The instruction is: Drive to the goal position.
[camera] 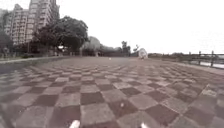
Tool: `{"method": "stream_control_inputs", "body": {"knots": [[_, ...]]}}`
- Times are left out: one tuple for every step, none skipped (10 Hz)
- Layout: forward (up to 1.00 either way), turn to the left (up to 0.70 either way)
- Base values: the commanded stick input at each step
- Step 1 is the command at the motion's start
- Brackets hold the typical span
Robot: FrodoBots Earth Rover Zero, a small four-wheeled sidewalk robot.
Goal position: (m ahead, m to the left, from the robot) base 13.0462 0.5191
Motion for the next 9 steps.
{"method": "stream_control_inputs", "body": {"knots": [[0.7, 0.0], [0.7, 0.0], [0.7, 0.0], [0.7, 0.0], [0.7, 0.0], [0.7, 0.0], [0.7, 0.0], [0.7, 0.0], [0.7, 0.0]]}}
